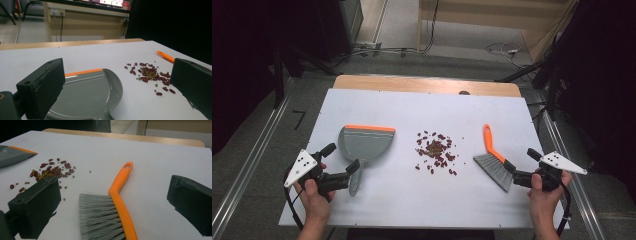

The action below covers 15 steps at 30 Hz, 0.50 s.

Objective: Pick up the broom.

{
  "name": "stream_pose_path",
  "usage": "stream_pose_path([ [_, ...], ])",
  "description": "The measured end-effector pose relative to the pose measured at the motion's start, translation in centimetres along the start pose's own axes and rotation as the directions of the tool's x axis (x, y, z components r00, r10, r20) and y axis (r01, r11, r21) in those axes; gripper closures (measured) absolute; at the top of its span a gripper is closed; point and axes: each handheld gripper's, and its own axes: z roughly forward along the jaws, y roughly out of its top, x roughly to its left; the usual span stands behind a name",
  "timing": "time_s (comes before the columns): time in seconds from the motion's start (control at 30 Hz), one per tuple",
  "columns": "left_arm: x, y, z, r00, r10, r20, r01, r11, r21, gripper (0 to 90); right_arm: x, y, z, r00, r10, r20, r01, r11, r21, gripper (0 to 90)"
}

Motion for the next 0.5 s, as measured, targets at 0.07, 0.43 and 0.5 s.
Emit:
stream_pose_path([
  [0.07,0.0,0.0,0.0,1.0000,0.002,0.007,-0.002,1.0000,-0.002,0.0,0.0,0.2,-0.1,1.0000,0.002,0.001,-0.002,1.000,-0.003,0.0],
  [0.43,-0.3,0.2,0.3,0.9997,-0.007,0.022,0.007,1.0000,-0.005,0.0,0.4,3.9,-0.1,0.9993,-0.011,0.034,0.011,1.000,0.002,0.0],
  [0.5,-0.5,0.3,0.4,0.9995,0.005,0.031,-0.005,1.0000,-0.002,0.0,0.4,4.8,0.3,0.9989,-0.021,0.043,0.020,0.999,0.028,0.0],
])
